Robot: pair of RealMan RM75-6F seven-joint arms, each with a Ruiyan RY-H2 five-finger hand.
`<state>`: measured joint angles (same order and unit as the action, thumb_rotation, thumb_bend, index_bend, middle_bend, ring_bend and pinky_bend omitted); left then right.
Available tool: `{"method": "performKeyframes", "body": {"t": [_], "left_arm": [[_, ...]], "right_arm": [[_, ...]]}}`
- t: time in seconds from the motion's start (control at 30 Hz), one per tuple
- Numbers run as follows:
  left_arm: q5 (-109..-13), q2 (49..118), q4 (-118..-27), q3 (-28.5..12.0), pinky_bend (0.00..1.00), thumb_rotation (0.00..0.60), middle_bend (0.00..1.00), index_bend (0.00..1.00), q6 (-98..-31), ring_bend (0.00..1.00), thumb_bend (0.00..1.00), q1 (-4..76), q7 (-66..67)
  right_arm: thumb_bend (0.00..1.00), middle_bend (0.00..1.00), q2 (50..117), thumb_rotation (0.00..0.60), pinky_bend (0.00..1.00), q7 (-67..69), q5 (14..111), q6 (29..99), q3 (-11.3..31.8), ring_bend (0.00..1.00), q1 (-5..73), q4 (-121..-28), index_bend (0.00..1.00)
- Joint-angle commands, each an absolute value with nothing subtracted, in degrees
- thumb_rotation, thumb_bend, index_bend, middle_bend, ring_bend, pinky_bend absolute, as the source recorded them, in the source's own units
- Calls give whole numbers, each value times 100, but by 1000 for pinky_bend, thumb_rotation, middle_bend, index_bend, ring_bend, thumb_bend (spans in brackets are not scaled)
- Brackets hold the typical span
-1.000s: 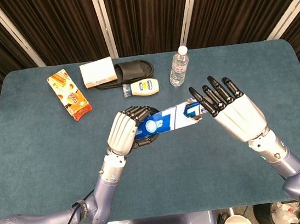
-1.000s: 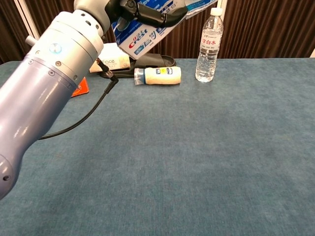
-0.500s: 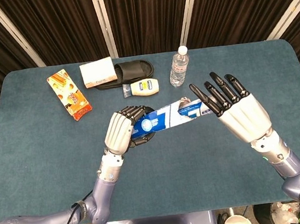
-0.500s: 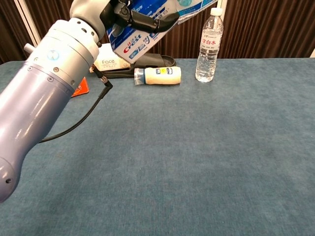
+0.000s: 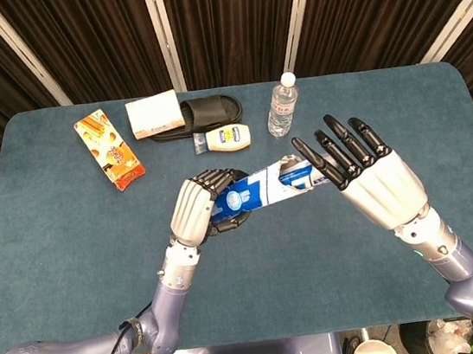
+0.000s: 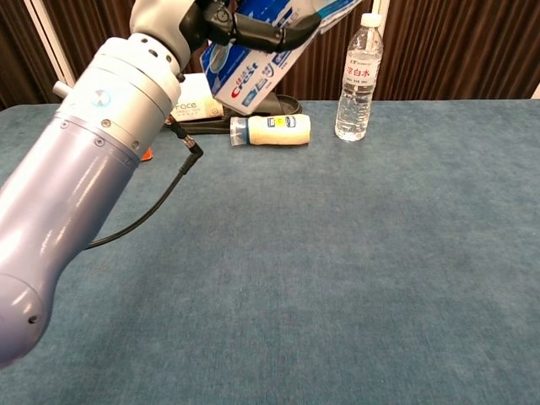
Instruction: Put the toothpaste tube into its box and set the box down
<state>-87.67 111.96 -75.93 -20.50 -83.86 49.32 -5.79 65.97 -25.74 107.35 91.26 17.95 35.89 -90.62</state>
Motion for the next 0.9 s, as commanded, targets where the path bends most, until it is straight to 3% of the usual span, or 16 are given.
{"method": "performKeyframes", "body": {"t": [0.03,0.27,0.9], "left_arm": [[-8884,11312,-7461,-2029,536,600,523,364,-8498,502,442,4967,-798],[-8981,11500,-7213,-1979,527,600,517,361,-8646,494,443,4967,-1102],[-9319,11520,-7024,-2084,526,600,508,355,-9169,488,454,4986,-1729]], "right_arm": [[387,387,6599,600,373,-2560,10727,9098,1804,235,3608,-9083,61],[346,358,6579,600,338,-2538,10700,9053,1819,210,3624,-9154,3],[336,336,6602,600,317,-2499,10390,9166,1847,189,3438,-8923,0]]}}
